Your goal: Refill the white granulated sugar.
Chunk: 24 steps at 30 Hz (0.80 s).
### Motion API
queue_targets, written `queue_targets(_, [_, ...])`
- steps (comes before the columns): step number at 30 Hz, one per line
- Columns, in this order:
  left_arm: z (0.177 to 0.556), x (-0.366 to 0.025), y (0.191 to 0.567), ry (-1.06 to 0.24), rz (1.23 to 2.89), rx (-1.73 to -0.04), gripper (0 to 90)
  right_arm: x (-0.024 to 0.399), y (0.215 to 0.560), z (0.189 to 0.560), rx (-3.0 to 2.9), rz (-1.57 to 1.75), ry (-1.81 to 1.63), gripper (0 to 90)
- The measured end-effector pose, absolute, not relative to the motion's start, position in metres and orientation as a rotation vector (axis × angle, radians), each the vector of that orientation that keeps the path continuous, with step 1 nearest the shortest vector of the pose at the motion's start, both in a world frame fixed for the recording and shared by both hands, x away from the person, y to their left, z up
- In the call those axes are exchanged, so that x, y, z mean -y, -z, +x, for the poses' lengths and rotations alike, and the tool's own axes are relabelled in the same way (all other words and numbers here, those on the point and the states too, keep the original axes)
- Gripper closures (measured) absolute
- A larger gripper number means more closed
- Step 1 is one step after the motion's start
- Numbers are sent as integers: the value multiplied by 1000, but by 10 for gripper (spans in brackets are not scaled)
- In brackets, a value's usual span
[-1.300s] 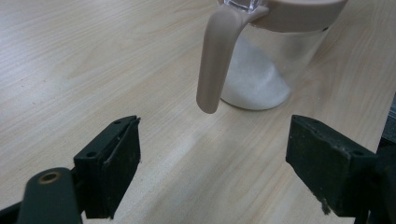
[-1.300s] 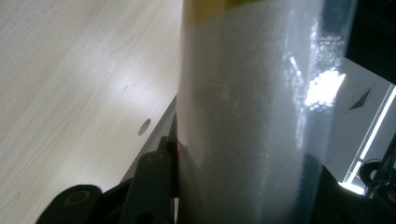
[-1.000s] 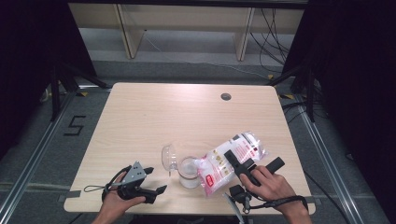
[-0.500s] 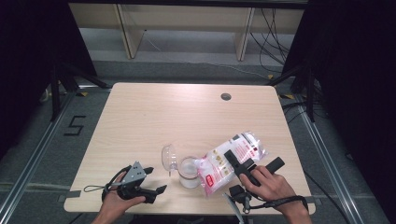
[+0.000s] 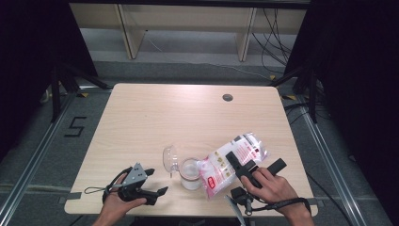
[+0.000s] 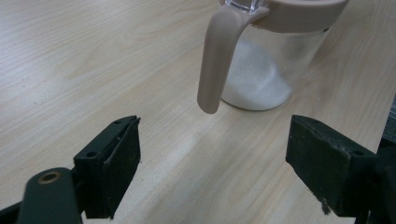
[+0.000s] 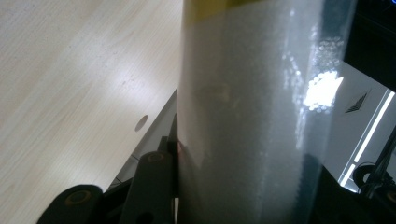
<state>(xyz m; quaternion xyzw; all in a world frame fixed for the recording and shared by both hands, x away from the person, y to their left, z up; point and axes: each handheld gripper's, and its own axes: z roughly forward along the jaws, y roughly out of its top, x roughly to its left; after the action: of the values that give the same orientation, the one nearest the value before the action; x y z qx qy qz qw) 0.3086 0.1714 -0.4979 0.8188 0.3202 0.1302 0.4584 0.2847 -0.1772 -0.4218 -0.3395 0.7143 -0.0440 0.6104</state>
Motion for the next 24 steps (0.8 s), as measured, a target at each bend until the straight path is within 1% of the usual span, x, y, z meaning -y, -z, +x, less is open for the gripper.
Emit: queue_targets(24, [309,-172,498,-324,2019,-783,174,177,421,284,-1655,-785,92,675])
